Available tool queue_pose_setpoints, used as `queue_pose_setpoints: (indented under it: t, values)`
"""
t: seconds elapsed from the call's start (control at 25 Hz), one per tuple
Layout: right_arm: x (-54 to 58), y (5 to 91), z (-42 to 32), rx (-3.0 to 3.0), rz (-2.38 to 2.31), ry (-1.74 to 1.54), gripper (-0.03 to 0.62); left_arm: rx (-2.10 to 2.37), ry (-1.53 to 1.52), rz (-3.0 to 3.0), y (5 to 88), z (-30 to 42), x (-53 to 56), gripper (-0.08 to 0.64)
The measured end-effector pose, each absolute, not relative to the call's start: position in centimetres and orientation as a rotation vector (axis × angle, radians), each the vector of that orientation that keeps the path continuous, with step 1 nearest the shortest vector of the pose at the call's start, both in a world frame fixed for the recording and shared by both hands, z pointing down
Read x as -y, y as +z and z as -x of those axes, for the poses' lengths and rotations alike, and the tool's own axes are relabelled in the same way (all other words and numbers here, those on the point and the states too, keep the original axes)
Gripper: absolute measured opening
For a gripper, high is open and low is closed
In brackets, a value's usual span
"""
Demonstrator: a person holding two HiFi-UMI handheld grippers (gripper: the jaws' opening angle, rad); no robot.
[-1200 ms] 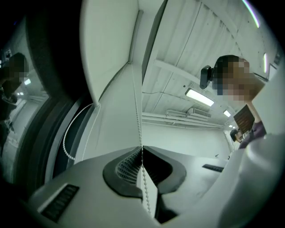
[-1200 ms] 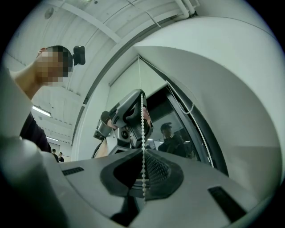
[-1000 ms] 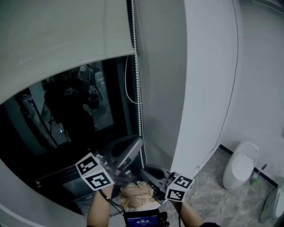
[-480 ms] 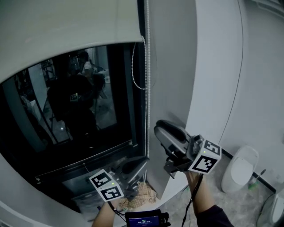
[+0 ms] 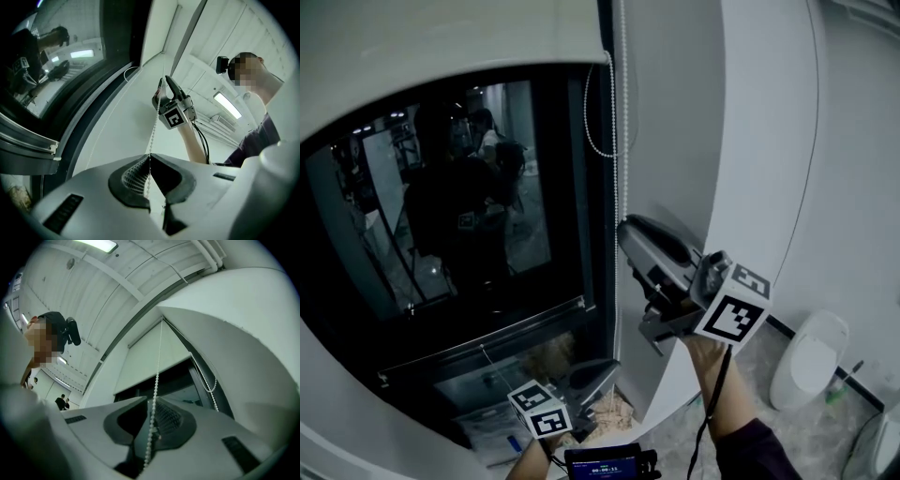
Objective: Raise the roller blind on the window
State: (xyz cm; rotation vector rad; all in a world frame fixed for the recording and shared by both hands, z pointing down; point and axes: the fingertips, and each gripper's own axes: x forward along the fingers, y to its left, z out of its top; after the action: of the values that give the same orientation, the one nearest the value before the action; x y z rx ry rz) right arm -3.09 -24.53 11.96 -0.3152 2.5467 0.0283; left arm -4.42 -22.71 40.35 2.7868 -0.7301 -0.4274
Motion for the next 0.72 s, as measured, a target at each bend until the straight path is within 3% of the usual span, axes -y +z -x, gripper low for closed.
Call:
queue_pose_setpoints:
  t: [0.04,0.4,0.72]
  values:
    - [24.8,12.4,3.1,-2.554,0.339,0.039,0.024,0.73,-0.412,-2.793,40.8,4.4,22.8,0.017]
    - [25.5,19.2,3.6,-2.699,0.521,0.165,0.018,0.738,-0.189,-2.734,47.0,6.0,23.2,0.018]
    - [25.6,23.7,4.0,-2.759,0.583,0.189,0.018,0.775,-0.495,-2.88,33.0,9.7,24.4,0.018]
